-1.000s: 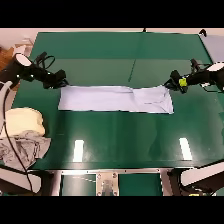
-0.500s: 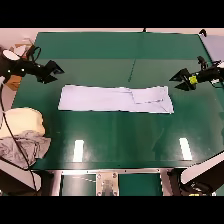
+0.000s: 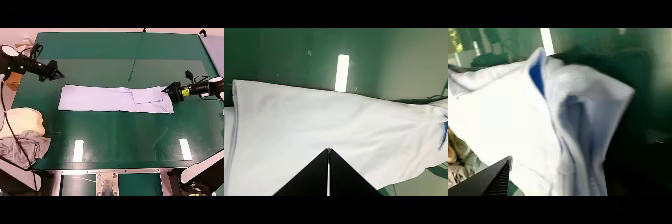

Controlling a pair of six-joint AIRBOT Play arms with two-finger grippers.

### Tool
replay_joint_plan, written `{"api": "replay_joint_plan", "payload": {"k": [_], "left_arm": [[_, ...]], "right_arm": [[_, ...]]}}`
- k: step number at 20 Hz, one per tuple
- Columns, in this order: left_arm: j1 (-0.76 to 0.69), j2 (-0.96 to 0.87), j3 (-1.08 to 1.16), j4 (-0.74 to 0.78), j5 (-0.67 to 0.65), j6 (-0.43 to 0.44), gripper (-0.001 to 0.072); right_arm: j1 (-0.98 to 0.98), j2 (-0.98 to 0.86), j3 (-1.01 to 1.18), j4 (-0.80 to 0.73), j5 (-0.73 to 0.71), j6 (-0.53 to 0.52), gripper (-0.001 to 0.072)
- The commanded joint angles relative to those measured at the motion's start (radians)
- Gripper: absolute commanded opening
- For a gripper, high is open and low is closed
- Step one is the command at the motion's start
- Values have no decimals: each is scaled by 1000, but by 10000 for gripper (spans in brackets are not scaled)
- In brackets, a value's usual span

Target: Fold the shirts.

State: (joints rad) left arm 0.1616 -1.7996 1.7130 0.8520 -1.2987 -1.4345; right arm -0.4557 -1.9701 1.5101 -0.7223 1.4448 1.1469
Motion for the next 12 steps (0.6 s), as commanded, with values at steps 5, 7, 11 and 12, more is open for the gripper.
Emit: {"api": "replay_joint_plan", "payload": {"k": [5,7,11,12], "left_arm": [[-182,-1,3,-30,37,57,22],[-269,-5,3,-29,99,78,22],[-494,-59,3,-29,279,125,23],[-553,-90,3,-29,325,128,23]], "right_arm": [[74,-26,10,-19,-12,-74,38],[74,-24,65,-22,-8,-53,17],[90,44,220,-23,89,2,16],[98,79,254,-23,103,11,16]]}}
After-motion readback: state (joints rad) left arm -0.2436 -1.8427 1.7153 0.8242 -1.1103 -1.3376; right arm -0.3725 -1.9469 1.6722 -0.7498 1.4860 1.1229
